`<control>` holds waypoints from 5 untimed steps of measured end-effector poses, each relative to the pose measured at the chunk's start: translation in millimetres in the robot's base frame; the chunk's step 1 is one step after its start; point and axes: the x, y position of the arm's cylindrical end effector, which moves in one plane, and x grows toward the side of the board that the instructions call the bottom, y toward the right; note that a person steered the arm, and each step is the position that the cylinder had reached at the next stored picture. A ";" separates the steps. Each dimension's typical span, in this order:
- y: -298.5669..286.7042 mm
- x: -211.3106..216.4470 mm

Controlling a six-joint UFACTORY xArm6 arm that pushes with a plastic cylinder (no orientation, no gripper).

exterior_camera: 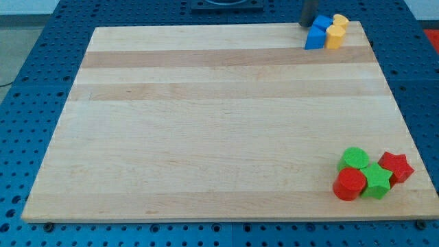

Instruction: Push yellow heart closer towards green circle

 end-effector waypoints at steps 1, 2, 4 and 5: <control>14.3 -0.4; 17.6 -0.4; -83.1 40.4; -79.2 176.6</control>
